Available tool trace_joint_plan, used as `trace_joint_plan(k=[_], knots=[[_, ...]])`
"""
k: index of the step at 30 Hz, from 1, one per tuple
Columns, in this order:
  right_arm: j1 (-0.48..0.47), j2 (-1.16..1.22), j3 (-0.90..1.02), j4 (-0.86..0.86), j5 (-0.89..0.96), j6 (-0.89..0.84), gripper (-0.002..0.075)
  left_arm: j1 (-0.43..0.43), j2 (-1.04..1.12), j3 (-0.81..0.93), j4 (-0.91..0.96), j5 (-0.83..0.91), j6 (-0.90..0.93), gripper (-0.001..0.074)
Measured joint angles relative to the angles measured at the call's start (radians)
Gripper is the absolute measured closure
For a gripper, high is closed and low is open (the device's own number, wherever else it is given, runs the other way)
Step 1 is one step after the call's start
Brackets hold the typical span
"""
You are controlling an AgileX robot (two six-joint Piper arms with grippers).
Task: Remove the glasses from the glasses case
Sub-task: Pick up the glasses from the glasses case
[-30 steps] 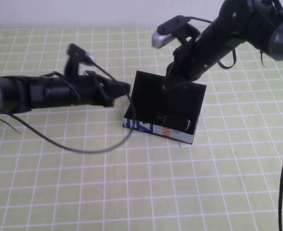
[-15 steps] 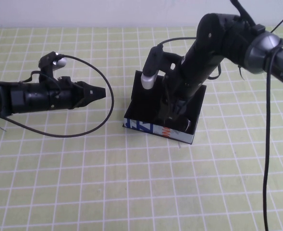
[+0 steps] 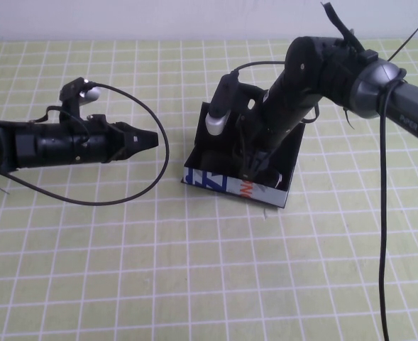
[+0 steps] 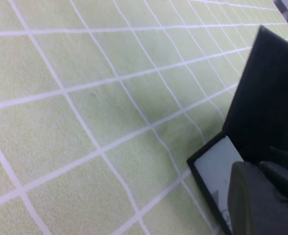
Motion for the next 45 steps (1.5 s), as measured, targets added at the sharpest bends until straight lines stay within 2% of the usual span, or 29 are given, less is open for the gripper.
trace_joint_plan(k=[6,18,27,33,39,45], knots=[[-0.002,0.003,-0.002,0.000,-0.005,0.000,0.0407,0.000,0.000,0.000,0.001,0.002,0.000,0.0739],[-0.002,0.022,-0.012,0.026,0.095,0.000,0.0427,0.000,0.000,0.000,0.001,0.008,0.011,0.0739],[0.002,0.025,-0.012,0.031,0.076,0.000,0.0446,0.000,0.000,0.000,0.004,0.008,0.016,0.0739],[0.002,0.032,-0.012,0.034,0.051,0.000,0.0541,0.000,0.000,0.000,0.006,0.008,0.017,0.0739],[0.002,0.027,-0.012,0.053,0.056,0.000,0.0680,0.000,0.000,0.000,0.008,0.010,0.022,0.0739],[0.011,-0.020,-0.009,0.039,0.060,0.029,0.0715,0.000,0.000,0.000,0.009,0.027,0.023,0.0739]])
